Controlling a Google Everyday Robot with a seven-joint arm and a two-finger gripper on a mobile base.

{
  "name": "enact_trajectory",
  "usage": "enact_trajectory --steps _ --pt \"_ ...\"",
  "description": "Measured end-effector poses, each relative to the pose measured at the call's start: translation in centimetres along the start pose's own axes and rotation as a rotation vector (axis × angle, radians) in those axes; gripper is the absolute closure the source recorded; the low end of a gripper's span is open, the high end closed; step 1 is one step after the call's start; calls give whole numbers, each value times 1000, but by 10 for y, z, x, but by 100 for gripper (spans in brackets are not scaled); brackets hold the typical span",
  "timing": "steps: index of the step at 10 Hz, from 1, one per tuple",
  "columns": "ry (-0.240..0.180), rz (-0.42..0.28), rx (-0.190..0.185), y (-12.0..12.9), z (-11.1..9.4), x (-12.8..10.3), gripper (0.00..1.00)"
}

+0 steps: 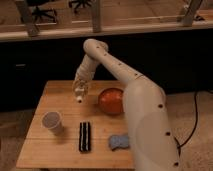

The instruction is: Place the bottle in the ceramic bowl

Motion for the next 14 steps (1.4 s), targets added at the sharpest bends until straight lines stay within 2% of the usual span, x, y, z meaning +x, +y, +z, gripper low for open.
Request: enact_trajectory --steps 4,5,7,10,12,14 --pt "19 85 77 9 -24 -5 100" --pt "25 91 79 14 -29 -7 100" --pt "29 96 59 29 -25 -12 100" --pt "42 154 90 62 -31 -14 100" --pt "50 170 96 71 -32 -17 100" --pt "67 198 118 92 -41 -16 100"
